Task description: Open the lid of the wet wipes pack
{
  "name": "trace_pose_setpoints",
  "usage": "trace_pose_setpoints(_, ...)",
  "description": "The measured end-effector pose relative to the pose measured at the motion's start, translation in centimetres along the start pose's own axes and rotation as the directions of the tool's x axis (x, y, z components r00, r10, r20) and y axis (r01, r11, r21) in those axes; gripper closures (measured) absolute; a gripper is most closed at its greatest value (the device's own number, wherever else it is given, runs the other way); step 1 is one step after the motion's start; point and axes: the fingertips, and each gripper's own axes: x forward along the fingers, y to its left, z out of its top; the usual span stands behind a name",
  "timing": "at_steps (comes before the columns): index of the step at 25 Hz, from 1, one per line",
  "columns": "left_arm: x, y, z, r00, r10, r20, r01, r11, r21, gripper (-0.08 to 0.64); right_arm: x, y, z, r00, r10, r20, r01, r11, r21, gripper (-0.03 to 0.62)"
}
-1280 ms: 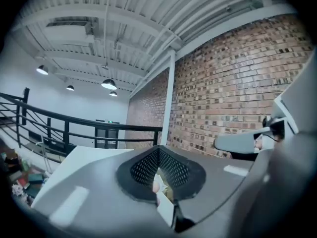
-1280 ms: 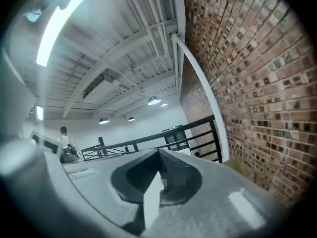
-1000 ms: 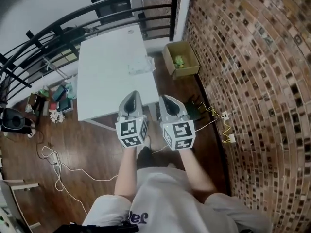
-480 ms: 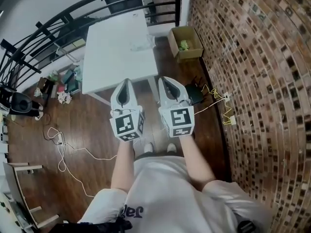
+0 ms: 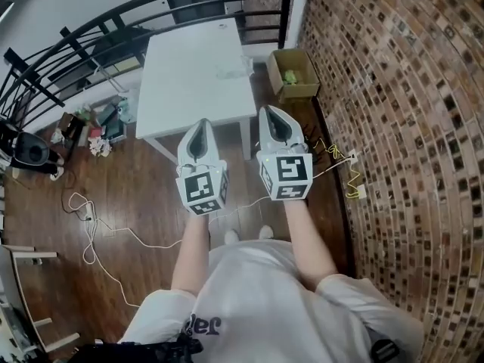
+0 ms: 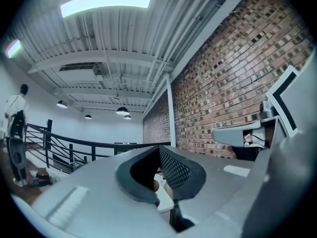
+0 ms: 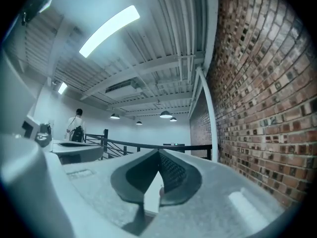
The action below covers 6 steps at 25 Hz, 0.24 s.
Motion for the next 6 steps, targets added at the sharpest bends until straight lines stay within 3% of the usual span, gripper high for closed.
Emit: trace_pose_setpoints(6, -0.7, 3.2, -0.3, 1.0, -0.005, -0.001, 0.005, 1.0, 0.009, 0.543, 1.4, 4.2, -0.6, 1.0, 0.021, -0.016, -0.021, 0.999, -0.042, 0.601)
